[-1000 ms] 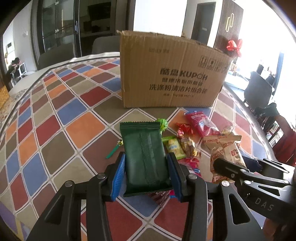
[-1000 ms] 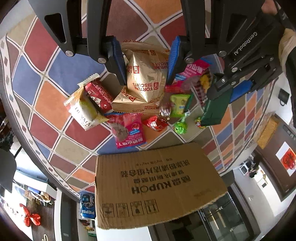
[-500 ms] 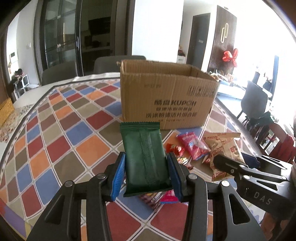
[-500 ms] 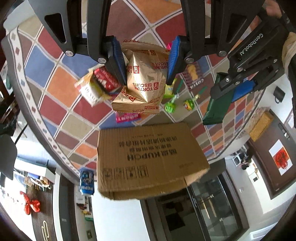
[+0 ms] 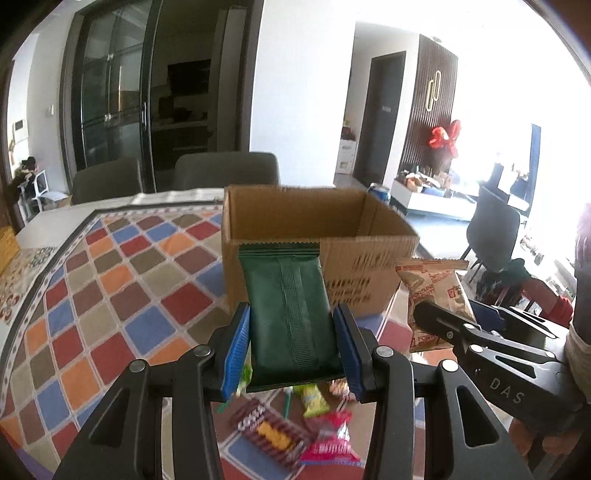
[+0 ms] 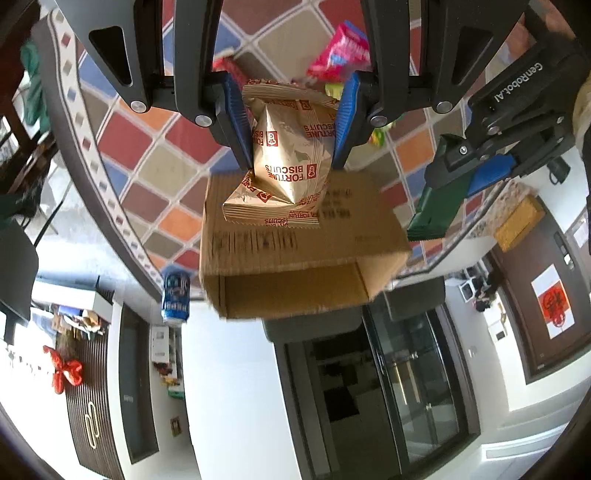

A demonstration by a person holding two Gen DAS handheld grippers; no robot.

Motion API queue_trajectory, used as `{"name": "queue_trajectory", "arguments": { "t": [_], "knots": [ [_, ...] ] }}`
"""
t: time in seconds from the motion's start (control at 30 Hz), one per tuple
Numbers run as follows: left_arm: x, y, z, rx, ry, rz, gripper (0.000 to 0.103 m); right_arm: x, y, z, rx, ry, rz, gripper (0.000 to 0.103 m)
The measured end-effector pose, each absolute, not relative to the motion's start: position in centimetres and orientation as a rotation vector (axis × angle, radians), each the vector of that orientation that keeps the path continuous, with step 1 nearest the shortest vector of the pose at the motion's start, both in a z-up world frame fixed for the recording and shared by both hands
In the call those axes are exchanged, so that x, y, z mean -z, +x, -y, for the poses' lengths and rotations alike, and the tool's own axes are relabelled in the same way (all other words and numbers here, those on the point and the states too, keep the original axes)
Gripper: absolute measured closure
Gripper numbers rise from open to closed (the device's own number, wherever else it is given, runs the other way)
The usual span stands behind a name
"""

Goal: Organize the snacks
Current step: 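Carry both snacks into the cardboard box and open both tools to drop them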

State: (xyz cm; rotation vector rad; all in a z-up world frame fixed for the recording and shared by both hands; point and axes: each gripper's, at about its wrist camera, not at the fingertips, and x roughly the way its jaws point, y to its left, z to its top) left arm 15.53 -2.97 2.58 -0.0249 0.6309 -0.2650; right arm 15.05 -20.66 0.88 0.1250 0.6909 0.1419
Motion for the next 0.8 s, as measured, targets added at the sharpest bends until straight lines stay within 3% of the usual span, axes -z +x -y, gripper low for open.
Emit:
{"name": "queue_trajectory", "arguments": {
  "t": [0.53,0.8],
  "knots": [
    [-7.8,21.3,4.1,0.274,0.024,-0.528,0.059,-6.5,20.1,21.0,-0.13,0.107,-0.552,0.06],
    [-7.2,25.2,4.2,0.27,0.033,-0.579,0.059,-7.6,23.2,20.6,-0.113,0.071,-0.537,0.06]
  ]
}}
